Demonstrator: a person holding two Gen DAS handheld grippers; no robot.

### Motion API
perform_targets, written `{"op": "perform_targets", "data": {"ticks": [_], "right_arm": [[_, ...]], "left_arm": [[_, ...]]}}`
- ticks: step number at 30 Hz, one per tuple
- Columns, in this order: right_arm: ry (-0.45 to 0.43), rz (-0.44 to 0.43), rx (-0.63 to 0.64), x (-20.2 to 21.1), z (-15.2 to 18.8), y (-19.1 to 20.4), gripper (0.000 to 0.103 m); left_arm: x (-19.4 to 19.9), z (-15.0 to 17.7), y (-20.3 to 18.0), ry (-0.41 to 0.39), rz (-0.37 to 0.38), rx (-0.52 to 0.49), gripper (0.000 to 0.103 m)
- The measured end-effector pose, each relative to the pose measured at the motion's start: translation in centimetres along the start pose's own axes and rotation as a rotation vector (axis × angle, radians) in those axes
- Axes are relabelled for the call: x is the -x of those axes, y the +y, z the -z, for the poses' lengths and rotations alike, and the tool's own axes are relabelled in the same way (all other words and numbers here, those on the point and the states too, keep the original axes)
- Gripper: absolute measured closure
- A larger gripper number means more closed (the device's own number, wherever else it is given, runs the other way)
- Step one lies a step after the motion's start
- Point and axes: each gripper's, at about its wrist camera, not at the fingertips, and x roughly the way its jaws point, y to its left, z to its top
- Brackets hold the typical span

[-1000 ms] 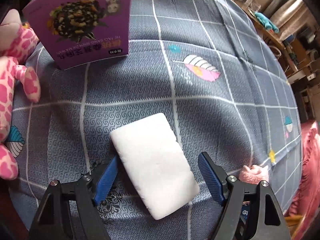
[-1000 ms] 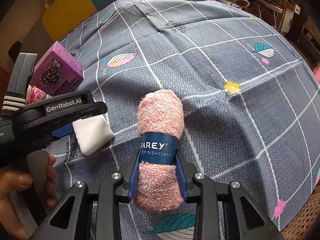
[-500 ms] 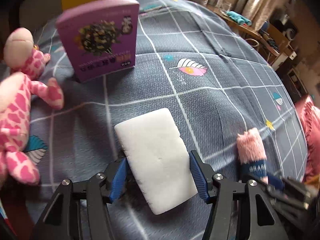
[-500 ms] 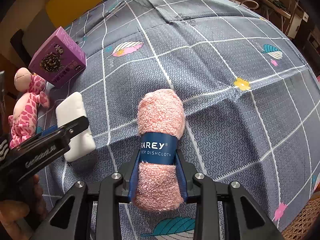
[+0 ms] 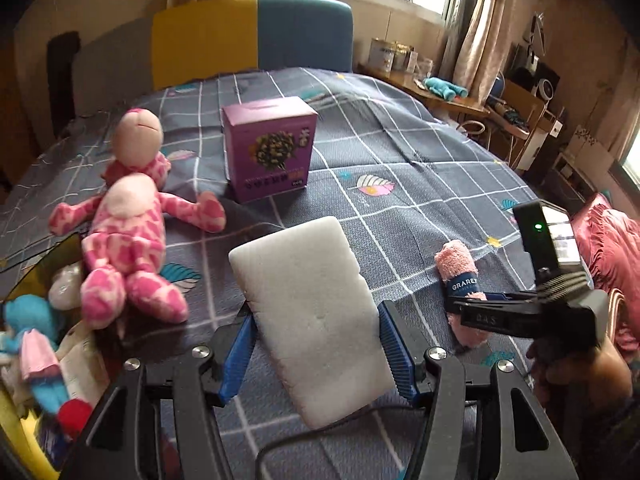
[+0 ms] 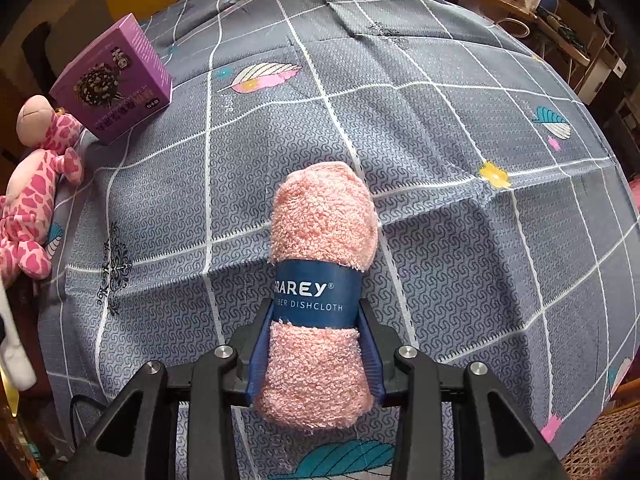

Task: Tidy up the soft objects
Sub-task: 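Grasp the white sponge with the left tool while the right tool holds the dishcloth, then carry the sponge into the gold tray and open the left tool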

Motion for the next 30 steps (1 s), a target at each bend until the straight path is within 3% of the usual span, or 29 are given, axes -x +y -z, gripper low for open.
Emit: {"op": "perform_targets", "data": {"ticks": [12, 30], "right_arm": [[-0.029, 0.061, 0.073, -0.4, 0.7, 1.5, 0.062], [-0.057, 0.098, 0.144, -1.0, 2.3, 2.4, 0.062]], "left_arm": [[6.2, 2.5, 4.0, -0.121, -0.060, 0.033, 0.043], [11.0, 5.5, 9.1, -0.196, -0.125, 0.147, 0.043]]}}
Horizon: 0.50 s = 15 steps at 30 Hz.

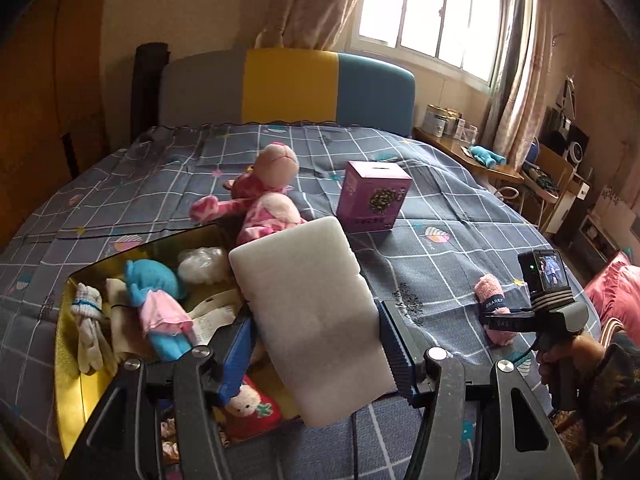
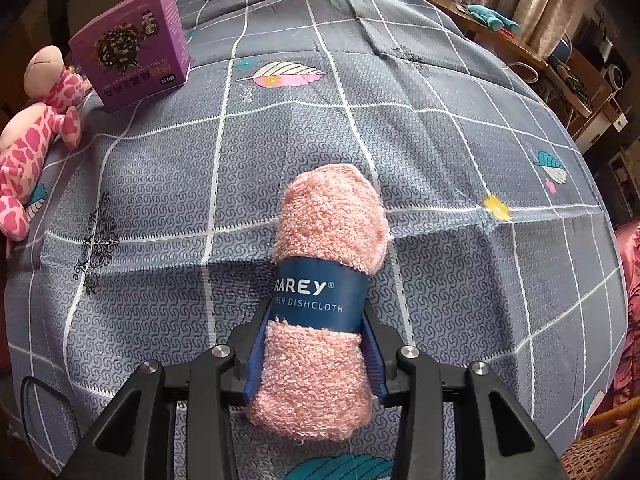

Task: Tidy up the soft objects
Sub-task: 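Carry the sponge into the gold tray and open the left tool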

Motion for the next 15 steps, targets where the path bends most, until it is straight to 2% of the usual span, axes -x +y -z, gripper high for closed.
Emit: {"op": "perform_targets", "data": {"ticks": [15], "right_arm": [[-0.020, 0.035, 0.059, 1.3, 0.4, 0.7, 0.063]], "left_arm": [[2.2, 1.2, 4.5, -0.009, -0.108, 0.057, 0.043]]}}
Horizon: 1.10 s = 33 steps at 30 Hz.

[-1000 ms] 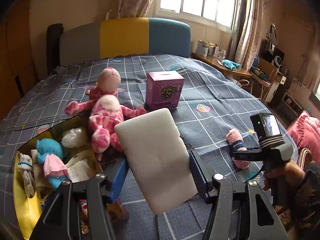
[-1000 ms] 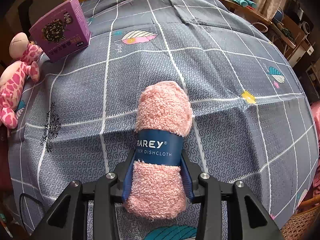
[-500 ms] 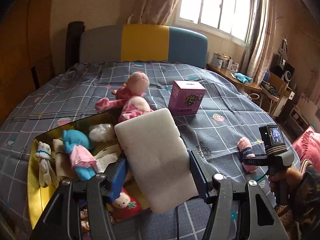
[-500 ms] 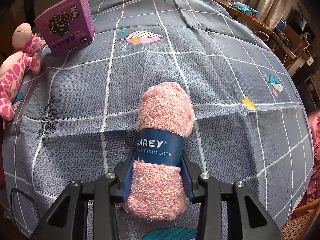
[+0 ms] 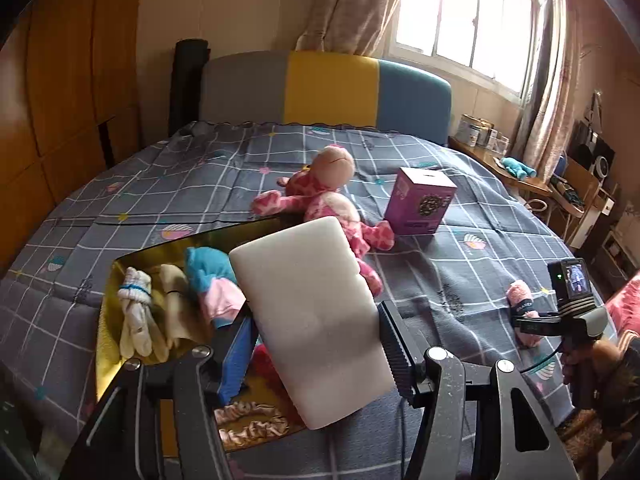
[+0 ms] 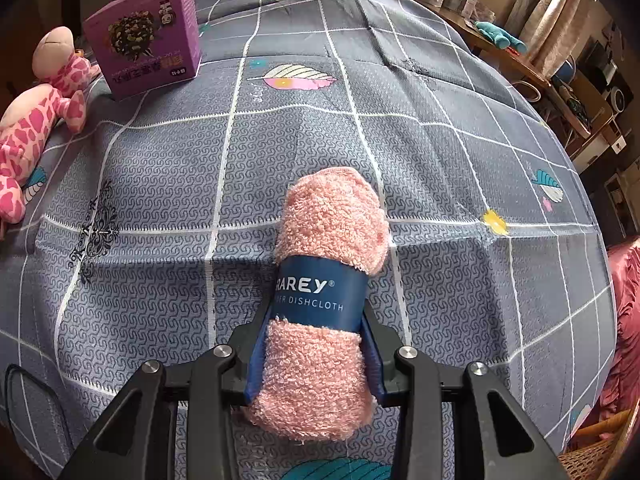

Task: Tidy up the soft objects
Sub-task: 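Carry the sponge into the gold tray and open the left tool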

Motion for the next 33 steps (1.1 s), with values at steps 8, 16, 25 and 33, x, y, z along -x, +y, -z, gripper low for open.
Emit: {"op": "perform_targets", "data": {"ticks": [8, 16, 25, 33], "right_arm": [[-0.002, 0.004, 0.009, 0.6, 0.4, 0.5, 0.063], [-0.003, 0.006, 0.017, 0.5, 0.4, 0.5, 0.064], [-0.003, 0.011, 0.025, 0.3, 0.4, 0.4, 0.064], [-0.004, 0.018, 0.032, 0.3, 0.6, 0.7, 0.064]], "left_arm": [[0.5, 1.2, 3.4, 0.014, -0.081, 0.041, 0.043], [0.8, 2.4, 5.9, 0.029, -0.135, 0.087, 0.043], [1.7, 3.4, 11.1, 0.040, -0.203, 0.210, 0.043], [2.0, 5.2, 15.6, 0.078, -0.212, 0.325, 0.043]]}}
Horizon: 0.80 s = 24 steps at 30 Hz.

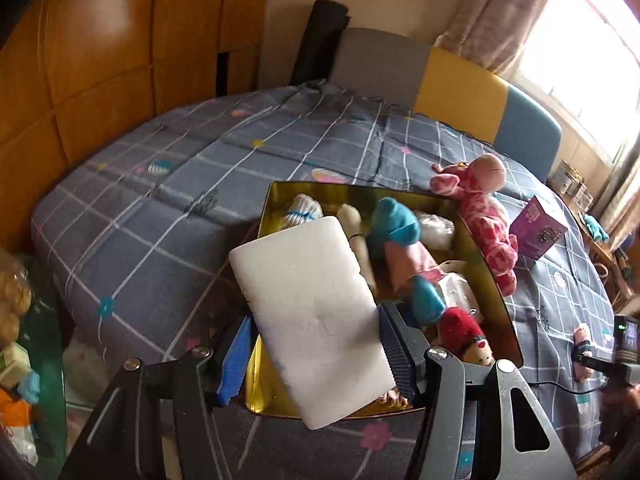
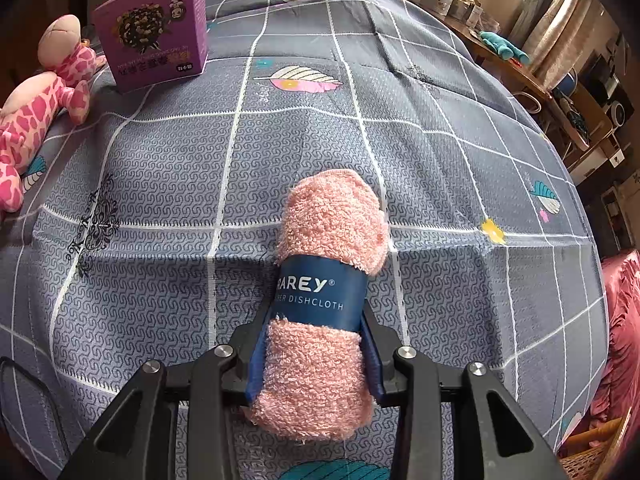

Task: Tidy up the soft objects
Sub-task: 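Carry the sponge into the gold tray and open the left tool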

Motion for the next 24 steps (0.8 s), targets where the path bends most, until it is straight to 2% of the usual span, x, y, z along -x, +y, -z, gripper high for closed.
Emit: {"op": "perform_targets", "data": {"ticks": [5, 13, 20, 24], "right_arm": [[-0.001, 0.004, 0.001, 0.1, 0.0, 0.0, 0.064], [0.000, 0.005, 0.001, 0.1, 0.0, -0.1, 0.064], [0.000, 0.005, 0.001, 0.2, 0.0, 0.0, 0.064], [0.000, 0.006, 0.001, 0.1, 0.0, 0.0, 0.064]], "left_arm": [[-2.2, 0.6, 0.0, 0.066, 0.019, -0.001, 0.042], [-5.8, 0.8, -1.5, 0.138, -0.009, -0.078, 0.038], [-7.5, 1.6, -1.0, 0.157, -0.074, -0.087, 0.034], [-7.4, 2.2, -1.0, 0.153, -0.077, -0.086, 0.026]]}}
